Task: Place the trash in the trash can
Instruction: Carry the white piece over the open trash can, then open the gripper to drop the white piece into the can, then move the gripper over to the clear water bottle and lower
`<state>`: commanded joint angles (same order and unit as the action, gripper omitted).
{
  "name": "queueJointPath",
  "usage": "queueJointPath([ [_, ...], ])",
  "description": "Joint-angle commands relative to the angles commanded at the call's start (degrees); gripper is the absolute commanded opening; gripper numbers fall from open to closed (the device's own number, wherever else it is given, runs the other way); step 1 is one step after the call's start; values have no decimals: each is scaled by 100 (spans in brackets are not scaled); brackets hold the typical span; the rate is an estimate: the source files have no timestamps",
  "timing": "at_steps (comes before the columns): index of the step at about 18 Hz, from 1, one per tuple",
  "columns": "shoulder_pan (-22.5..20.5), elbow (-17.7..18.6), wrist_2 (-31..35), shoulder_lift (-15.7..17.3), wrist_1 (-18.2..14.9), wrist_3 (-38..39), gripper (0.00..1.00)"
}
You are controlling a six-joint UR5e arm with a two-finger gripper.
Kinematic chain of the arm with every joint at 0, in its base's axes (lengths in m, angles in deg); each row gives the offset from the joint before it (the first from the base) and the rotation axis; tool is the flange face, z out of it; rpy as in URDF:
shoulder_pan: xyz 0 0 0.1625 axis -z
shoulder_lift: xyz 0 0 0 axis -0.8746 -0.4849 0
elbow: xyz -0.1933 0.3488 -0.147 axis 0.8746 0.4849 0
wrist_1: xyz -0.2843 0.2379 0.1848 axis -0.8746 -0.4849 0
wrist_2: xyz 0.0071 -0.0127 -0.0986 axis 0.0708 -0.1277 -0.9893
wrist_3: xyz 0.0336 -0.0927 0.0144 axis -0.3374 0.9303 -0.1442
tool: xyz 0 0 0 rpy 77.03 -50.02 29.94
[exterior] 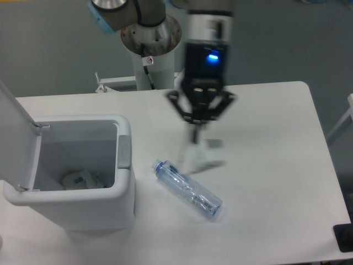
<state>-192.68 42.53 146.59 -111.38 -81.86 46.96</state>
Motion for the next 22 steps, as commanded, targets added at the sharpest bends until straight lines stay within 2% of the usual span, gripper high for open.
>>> queueJointPath([
  [4,765,44,9,-132,-9,27,0],
  [6,828,79,0,-141,-17,27,0],
  [8,854,149,0,-123,-9,-52,24],
  [9,846,132,-9,-106,0,-61,52],
  [10,846,114,0,-88,0,-44,64],
  [12,819,70,0,-70,0,-17,82],
  [13,802,62,9,-70,-9,9,97],
  [14,793,79,26,-62,-9,9,100],
  [18,697,132,53,8,-26,18,100],
  [20,172,237,44,122,-70,184,100],
  [22,-618,333,27,149,-79,631,100],
])
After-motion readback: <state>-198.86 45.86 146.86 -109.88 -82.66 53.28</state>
